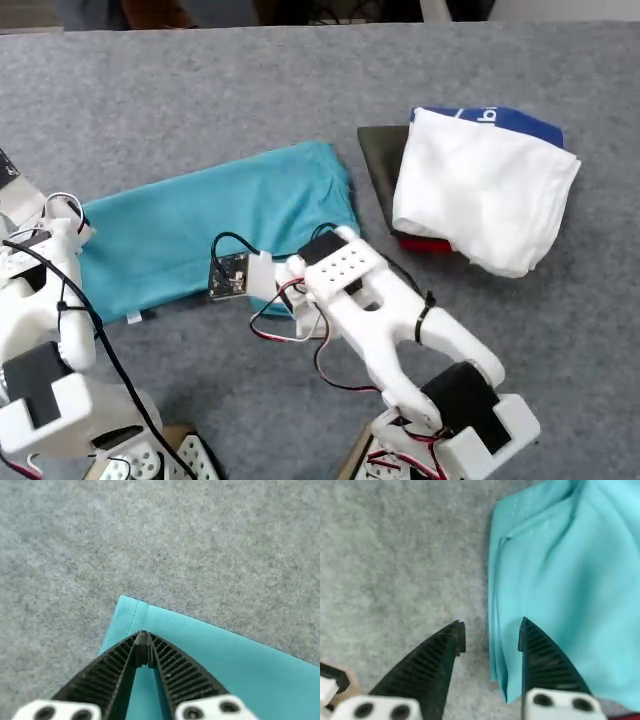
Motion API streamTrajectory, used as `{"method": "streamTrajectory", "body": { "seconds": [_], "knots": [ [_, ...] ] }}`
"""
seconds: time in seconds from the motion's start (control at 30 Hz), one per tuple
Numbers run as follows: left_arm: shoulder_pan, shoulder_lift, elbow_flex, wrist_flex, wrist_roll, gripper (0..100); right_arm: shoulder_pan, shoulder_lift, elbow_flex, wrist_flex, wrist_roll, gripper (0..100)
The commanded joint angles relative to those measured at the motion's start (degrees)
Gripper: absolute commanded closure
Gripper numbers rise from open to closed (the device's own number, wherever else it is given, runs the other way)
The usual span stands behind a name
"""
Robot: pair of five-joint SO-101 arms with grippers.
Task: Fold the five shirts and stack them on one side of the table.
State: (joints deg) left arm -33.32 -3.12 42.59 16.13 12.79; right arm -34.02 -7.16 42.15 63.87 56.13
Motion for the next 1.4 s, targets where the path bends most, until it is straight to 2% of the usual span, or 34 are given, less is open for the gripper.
{"method": "streamTrajectory", "body": {
  "seconds": [0.0,0.3,0.63,0.73,0.93,1.13,1.37],
  "knots": [
    [0.0,0.1,-3.5,-0.5,0.5,97,-0.6,1.7,0.0,-3.8,0.4,80.9],
    [0.0,0.2,-3.4,-0.4,0.3,97,-0.5,8.0,-0.2,-9.3,0.5,81.5],
    [0.0,0.2,-3.3,-0.4,0.2,97,2.5,9.3,-3.0,-11.3,0.4,98.9],
    [0.0,0.2,-3.4,-0.4,0.2,97,4.1,9.3,-5.5,-10.2,-0.3,98.7],
    [0.0,0.3,-3.5,-0.4,0.2,97,4.4,10.1,-18.5,2.1,-1.1,98.7],
    [0.0,0.3,-3.5,-0.4,0.2,97,5.2,21.5,-39.2,15.9,-0.8,98.6],
    [0.0,0.4,-3.5,-0.4,0.2,97,6.7,37.0,-68.7,30.3,6.0,98.6]
  ]
}}
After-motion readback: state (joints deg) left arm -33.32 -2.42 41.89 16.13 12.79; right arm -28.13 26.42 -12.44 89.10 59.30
